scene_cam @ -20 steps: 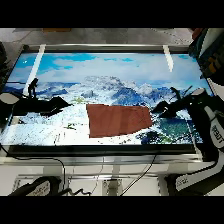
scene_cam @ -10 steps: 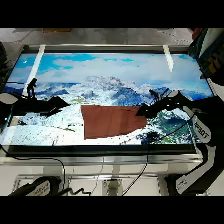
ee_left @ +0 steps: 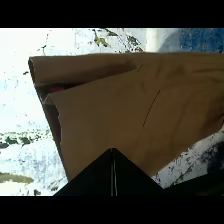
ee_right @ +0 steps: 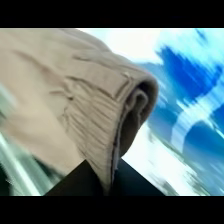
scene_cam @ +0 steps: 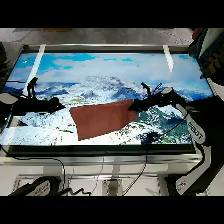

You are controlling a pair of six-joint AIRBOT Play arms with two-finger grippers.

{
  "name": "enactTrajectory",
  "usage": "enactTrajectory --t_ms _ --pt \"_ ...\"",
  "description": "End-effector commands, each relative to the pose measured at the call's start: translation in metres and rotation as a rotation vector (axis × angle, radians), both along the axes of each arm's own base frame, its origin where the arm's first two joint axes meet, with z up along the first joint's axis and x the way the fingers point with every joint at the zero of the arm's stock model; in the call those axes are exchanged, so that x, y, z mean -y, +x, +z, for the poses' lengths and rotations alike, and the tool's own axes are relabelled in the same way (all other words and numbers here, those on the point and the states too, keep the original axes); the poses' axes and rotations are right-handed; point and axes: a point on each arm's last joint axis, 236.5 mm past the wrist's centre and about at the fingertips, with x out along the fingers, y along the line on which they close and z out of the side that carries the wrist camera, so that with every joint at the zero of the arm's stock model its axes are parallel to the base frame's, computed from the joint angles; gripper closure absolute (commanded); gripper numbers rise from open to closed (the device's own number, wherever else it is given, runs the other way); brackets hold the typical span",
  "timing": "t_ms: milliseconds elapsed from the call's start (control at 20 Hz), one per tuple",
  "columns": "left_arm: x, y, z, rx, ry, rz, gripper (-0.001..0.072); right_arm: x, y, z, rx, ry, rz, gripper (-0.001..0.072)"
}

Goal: Fold the clothes and pants, and hang the long-sleeved shirts on hangers.

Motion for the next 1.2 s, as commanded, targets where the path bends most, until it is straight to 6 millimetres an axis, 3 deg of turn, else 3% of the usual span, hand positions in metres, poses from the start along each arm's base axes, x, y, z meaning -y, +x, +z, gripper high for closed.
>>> enactTrajectory --t_ms 0,100,250,350,450,600,850,1000,1150 --pt "-0.002 0.004 0.024 0.135 0.07 -0.081 0.0705 0.009 0.033 0.062 0.105 0.083 -0.098 0.0689" --pt "-0.005 0.008 0.061 0.246 0.108 -0.081 0.0705 0.046 0.055 0.092 0.172 0.064 -0.229 0.0688" --pt "-0.003 -0.001 0.117 0.4 0.156 -0.092 0.0705 0.133 0.078 0.129 0.259 -0.017 -0.456 0.0688" --pt "-0.001 -0.012 0.147 0.505 0.203 -0.107 0.0705 0.204 0.078 0.146 0.286 -0.096 -0.61 0.0688" --pt "0.0 -0.025 0.173 0.605 0.254 -0.128 0.0705 0.278 0.063 0.158 0.283 -0.18 -0.761 0.0688" --pt "0.0 -0.034 0.2 0.704 0.297 -0.115 0.0704 0.377 0.013 0.176 0.233 -0.272 -0.983 0.0688" --pt "-0.009 -0.024 0.213 0.759 0.313 -0.056 0.0704 0.5 -0.095 0.197 0.117 -0.435 -1.374 0.0688" --pt "-0.01 -0.022 0.209 0.747 0.31 -0.058 0.0704 0.539 -0.156 0.2 0.004 -0.522 -1.588 0.0688" --pt "-0.01 -0.021 0.207 0.741 0.308 -0.058 0.0704 0.555 -0.21 0.194 -0.146 -0.624 -1.746 0.0689"
